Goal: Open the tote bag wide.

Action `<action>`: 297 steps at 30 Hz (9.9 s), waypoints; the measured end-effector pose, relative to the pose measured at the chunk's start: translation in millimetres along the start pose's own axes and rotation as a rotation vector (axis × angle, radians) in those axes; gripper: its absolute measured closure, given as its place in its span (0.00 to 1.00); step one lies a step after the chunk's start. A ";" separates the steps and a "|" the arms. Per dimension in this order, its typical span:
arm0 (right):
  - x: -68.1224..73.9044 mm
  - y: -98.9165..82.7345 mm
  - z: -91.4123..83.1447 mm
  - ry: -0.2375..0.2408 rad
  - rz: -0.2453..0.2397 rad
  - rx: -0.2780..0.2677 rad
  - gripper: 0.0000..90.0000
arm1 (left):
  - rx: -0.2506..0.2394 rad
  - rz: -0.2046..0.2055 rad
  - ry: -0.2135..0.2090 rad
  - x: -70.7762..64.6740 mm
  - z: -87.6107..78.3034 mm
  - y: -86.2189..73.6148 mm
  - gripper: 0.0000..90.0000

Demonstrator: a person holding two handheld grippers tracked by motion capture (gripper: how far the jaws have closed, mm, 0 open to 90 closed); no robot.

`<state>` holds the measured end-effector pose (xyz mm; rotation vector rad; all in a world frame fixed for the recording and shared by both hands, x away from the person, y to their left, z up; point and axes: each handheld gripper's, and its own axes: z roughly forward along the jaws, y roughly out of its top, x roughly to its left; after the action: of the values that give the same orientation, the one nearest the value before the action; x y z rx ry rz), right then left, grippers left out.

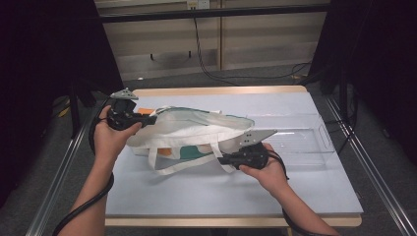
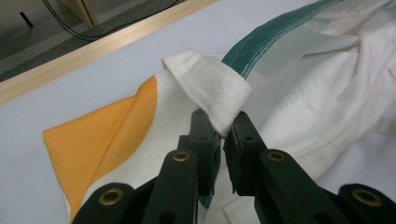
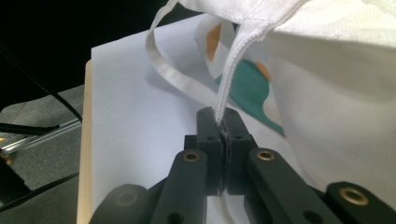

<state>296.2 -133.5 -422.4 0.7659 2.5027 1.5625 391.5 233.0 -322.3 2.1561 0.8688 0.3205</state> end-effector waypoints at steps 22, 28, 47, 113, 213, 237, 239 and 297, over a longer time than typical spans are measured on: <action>4.0 -39.2 5.1 0.007 0.033 0.049 0.98 | -0.006 -0.006 0.010 0.1 5.6 9.8 0.91; 2.5 -39.9 5.4 0.004 0.033 0.057 0.98 | -0.006 -0.008 0.004 0.7 5.4 9.8 0.92; 4.7 -43.7 6.1 0.014 0.017 0.086 0.98 | -0.017 -0.017 0.005 3.1 12.5 11.1 0.92; 3.4 -41.3 4.0 0.032 0.014 0.078 0.97 | -0.044 -0.038 0.004 13.9 29.2 16.9 0.76; 6.5 -48.0 2.8 0.126 0.022 0.107 0.98 | 0.006 0.154 -0.062 -19.4 71.5 27.9 0.74; 7.5 -49.5 3.0 0.155 0.011 0.136 0.98 | 0.102 0.151 -0.047 -29.2 92.1 31.1 0.98; 6.5 -51.6 2.0 0.161 0.016 0.131 0.98 | 0.092 0.145 -0.055 -26.1 86.3 33.9 0.98; 16.4 7.2 -35.6 -0.009 -0.078 0.020 0.60 | 0.102 0.082 -0.099 -21.3 78.7 46.0 0.99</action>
<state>272.6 -152.5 -396.5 0.6678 2.5129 1.5086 435.5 152.3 -339.8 2.2851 0.7573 0.2125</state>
